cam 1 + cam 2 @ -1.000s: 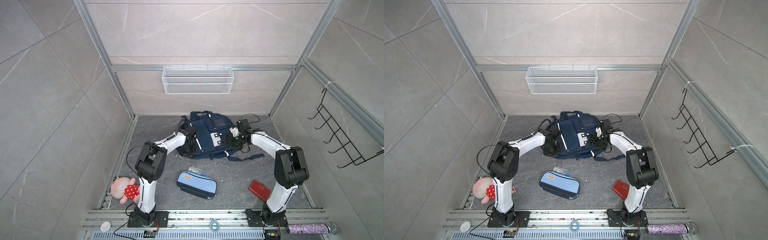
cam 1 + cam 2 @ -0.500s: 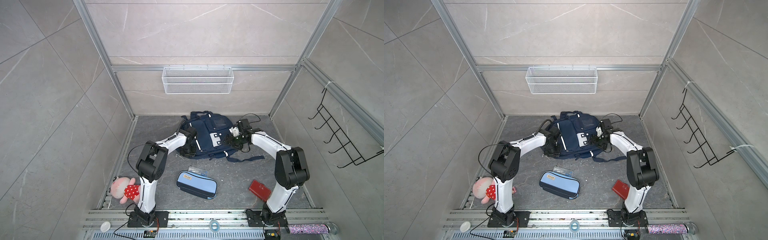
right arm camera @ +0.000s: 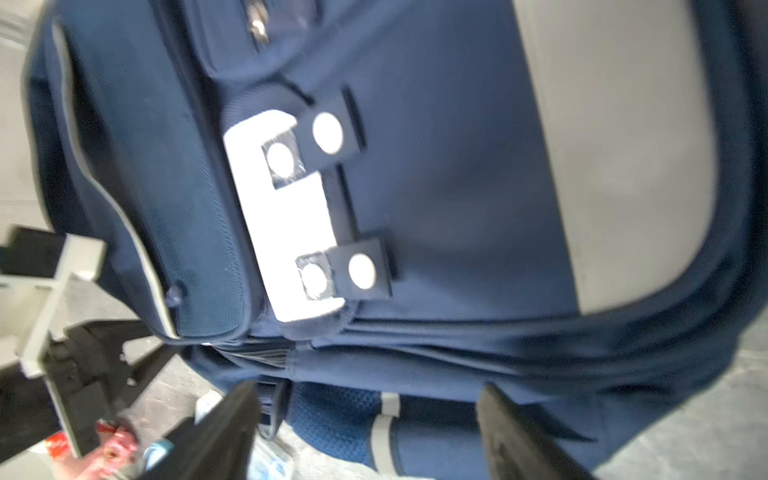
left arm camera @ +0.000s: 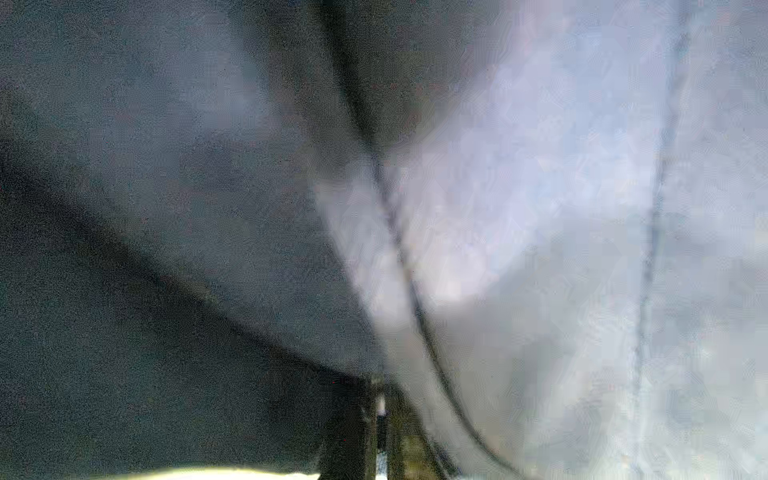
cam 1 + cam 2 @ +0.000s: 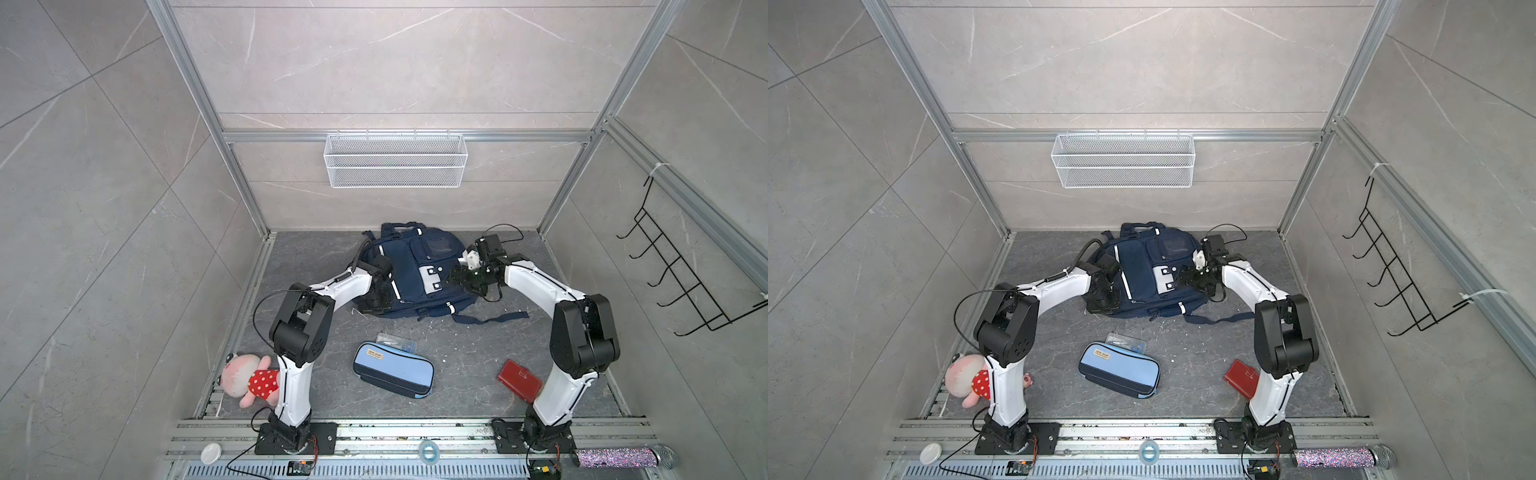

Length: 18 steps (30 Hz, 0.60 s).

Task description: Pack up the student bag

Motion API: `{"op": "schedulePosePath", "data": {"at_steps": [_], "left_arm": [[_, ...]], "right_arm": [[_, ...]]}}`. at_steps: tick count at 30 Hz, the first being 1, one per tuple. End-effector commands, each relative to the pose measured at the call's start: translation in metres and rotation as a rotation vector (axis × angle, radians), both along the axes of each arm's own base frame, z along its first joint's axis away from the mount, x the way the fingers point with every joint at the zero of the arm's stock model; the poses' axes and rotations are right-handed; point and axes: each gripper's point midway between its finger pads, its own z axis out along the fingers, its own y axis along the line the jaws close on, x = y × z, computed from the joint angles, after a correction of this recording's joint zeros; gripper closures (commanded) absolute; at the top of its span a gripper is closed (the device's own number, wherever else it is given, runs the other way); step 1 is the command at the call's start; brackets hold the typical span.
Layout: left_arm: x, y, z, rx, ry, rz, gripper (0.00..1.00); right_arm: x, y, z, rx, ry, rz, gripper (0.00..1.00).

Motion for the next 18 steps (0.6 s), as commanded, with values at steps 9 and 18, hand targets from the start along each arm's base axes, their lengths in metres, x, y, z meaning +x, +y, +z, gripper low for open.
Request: {"op": "schedulePosePath", "data": {"at_steps": [9, 18], "left_arm": [[-0.008, -0.004, 0.12, -0.221, -0.229, -0.16, 1.0], [-0.004, -0.01, 0.157, -0.326, -0.248, -0.198, 1.0]], "right_arm": [[-0.042, 0.133, 0.066, 0.073, -0.277, 0.622, 0.0], [-0.063, 0.166, 0.051, 0.107, -0.281, 0.769, 0.03]]}}
